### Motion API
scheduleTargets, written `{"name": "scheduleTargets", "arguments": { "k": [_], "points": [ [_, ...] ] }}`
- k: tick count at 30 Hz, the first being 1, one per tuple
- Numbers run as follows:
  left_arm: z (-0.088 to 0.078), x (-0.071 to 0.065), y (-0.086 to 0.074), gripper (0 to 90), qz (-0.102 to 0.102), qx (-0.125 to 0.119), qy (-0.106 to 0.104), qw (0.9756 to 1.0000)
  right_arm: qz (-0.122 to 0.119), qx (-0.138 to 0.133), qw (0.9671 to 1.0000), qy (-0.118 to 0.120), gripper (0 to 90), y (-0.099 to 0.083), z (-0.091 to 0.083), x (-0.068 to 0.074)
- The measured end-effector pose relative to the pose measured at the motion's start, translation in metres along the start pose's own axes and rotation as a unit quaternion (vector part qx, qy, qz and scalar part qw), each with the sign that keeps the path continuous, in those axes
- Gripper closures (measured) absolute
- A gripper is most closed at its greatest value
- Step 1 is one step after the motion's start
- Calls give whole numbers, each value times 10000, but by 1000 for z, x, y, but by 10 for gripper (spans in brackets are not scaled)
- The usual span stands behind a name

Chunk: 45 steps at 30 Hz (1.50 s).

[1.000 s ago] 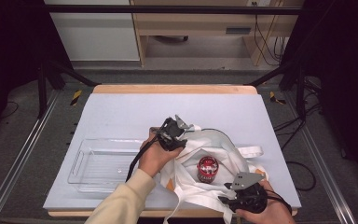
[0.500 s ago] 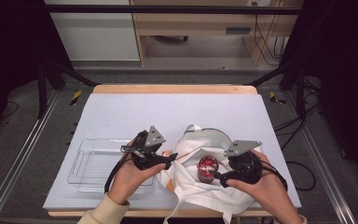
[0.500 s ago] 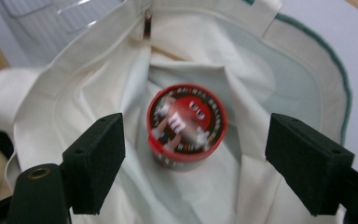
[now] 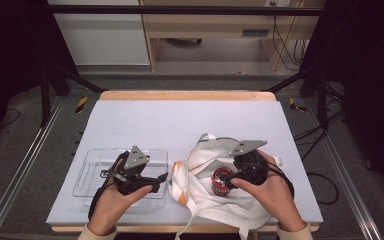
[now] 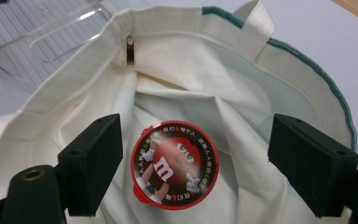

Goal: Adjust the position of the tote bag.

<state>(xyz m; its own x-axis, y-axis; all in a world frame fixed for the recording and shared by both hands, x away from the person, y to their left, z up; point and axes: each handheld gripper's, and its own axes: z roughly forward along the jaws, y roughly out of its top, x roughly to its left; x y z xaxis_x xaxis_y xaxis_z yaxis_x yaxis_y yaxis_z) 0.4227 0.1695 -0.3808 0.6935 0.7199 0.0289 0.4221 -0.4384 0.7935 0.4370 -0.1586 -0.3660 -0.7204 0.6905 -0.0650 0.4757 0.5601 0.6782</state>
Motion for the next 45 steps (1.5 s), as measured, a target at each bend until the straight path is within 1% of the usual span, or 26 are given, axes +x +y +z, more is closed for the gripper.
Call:
{"name": "scheduleTargets", "arguments": {
  "k": [2, 3, 4, 5, 8, 11, 13, 14, 15, 17, 19, 21, 23, 25, 29, 32, 33, 35, 36, 38, 39, 40, 43, 44, 45],
  "points": [
    [-5, 2, 0, 178, -7, -26, 25, 10000, -43, 33, 10000, 13, 193, -1, 3, 0],
    [-7, 3, 0, 178, -19, -64, -3, 10000, -43, 33, 10000, 13, 193, -1, 3, 0],
    [-10, 4, -1, 179, 22, -38, 38, 10000, -30, 24, 10000, 34, 200, -1, 4, 0],
    [-12, 5, -2, 182, 14, -45, 60, 10000, -3, 27, 10000, 53, 206, -2, 5, 0],
    [-16, 11, -4, 182, -45, -54, 95, 9999, 26, 140, 9998, 151, 206, -5, 12, -1],
    [-17, 16, -5, 176, -53, -15, 123, 9999, -53, 296, 9994, 169, 173, -7, 19, 1],
    [-15, 17, -7, 171, -35, 41, 157, 9999, -34, 343, 9992, 197, 171, -8, 20, 1],
    [-14, 17, -8, 162, -53, 41, 169, 9998, -12, 358, 9990, 249, 159, -9, 22, 2],
    [-12, 17, -9, 158, -48, 115, 147, 9998, -26, 388, 9988, 306, 155, -10, 24, 3],
    [-11, 16, -9, 157, -36, 120, 144, 9998, -31, 441, 9985, 330, 149, -11, 27, 5],
    [-12, 15, -8, 158, -15, 114, 129, 9999, -71, 534, 9982, 261, 151, -12, 34, 7],
    [-13, 15, -7, 157, 1, 105, 130, 9999, -104, 651, 9974, 306, 161, -13, 41, 10],
    [-14, 15, -7, 157, 20, 109, 124, 9999, -104, 679, 9972, 296, 164, -13, 42, 11],
    [-14, 16, -8, 157, -7, 88, 134, 9999, -93, 713, 9971, 252, 170, -14, 46, 11],
    [-14, 17, -8, 157, 1, 103, 135, 9999, -20, 769, 9967, 251, 197, -16, 50, 10],
    [-12, 16, -8, 158, 44, 133, 118, 9998, 5, 823, 9963, 250, 215, -19, 54, 9],
    [-11, 17, -9, 157, 62, 166, 122, 9998, 47, 828, 9962, 253, 217, -19, 55, 9],
    [-10, 18, -10, 157, 43, 187, 139, 9997, 80, 859, 9961, 203, 242, -20, 57, 9],
    [-11, 19, -10, 157, 56, 208, 151, 9997, 71, 862, 9961, 169, 252, -20, 57, 9],
    [-11, 20, -11, 157, 36, 194, 150, 9997, 110, 871, 9960, 178, 255, -20, 58, 9],
    [-13, 22, -10, 157, 25, 159, 159, 9997, 168, 917, 9955, 169, 257, -18, 57, 10],
    [-13, 22, -10, 157, 25, 159, 159, 9997, 124, 918, 9956, 170, 258, -18, 57, 10],
    [-16, 24, -10, 157, -2, 127, 188, 9997, 139, 941, 9953, 169, 258, -18, 56, 10],
    [-17, 25, -10, 157, 5, 139, 200, 9997, 140, 844, 9961, 202, 258, -16, 53, 12],
    [-17, 25, -10, 157, -14, 128, 218, 9997, 140, 844, 9961, 202, 258, -16, 53, 12]
  ]
}}
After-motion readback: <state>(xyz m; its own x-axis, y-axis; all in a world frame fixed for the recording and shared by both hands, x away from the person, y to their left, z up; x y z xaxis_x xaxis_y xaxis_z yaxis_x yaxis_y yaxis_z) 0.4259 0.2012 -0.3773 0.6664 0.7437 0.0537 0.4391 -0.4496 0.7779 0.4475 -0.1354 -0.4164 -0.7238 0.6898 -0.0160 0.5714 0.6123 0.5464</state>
